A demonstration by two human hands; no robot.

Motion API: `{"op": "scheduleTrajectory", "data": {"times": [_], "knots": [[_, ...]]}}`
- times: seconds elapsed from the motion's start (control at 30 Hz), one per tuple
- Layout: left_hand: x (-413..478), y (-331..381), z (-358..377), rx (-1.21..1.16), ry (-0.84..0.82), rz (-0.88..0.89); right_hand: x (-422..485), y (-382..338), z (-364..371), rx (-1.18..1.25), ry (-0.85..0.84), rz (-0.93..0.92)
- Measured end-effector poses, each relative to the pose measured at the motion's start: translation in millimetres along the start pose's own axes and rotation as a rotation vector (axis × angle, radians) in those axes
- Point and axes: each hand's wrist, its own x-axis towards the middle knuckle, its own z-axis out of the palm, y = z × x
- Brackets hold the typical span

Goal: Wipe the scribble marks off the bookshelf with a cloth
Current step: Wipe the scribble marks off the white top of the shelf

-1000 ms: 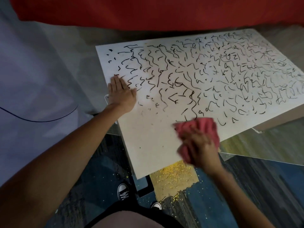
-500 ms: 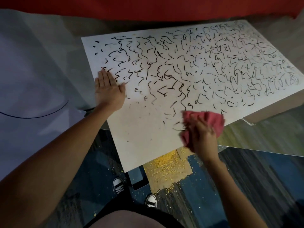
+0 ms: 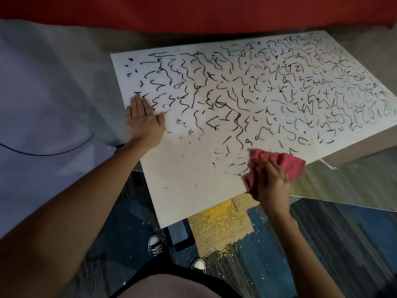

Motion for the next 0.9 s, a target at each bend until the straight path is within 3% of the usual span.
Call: {"op": "scheduleTrajectory", "data": {"times": [0.1, 0.17, 0.3, 0.47, 0.53, 0.7, 0.77, 0.83, 0.9], "knots": [[0.2, 1.1, 0.5, 0.006, -0.01, -0.009, -16.0, -27.1, 6.3, 0.1, -0.002, -0.015], [2.1, 0.9, 1.5, 0.014, 0.007, -0.012, -55.3, -55.8, 11.7, 0.199, -0.061, -0.124], [1.0, 0.3, 0.1, 0.002, 0.012, -0.007, -82.6, -52.9, 18.4, 0.07, -0.116, -0.408], [0.2, -0.2, 0.9, -0.006, 0.02, -0.002, -12.1, -6.4, -1.9, -0.014, 0.035, -0.031], [0.2, 0.2, 1.7, 0.0, 0.017, 0.0, -11.0, -15.1, 3.8, -0.011, 0.008, 0.029], [1.1, -0.1, 1.3, -0.007, 0.013, -0.006, -83.6, -90.6, 22.4, -0.011, -0.167, -0.4], [1.5, -0.5, 1.4, -0.002, 0.009, -0.002, -74.6, -90.0, 14.8, -0.057, -0.234, -0.481], [1.7, -0.4, 0.4, 0.003, 0.011, -0.001, -45.5, -67.7, 7.1, -0.151, -0.275, -0.393], [1.4, 0.0, 0.1, -0.002, 0.009, -0.005, -13.4, -38.4, 2.2, -0.21, -0.329, -0.176]]}}
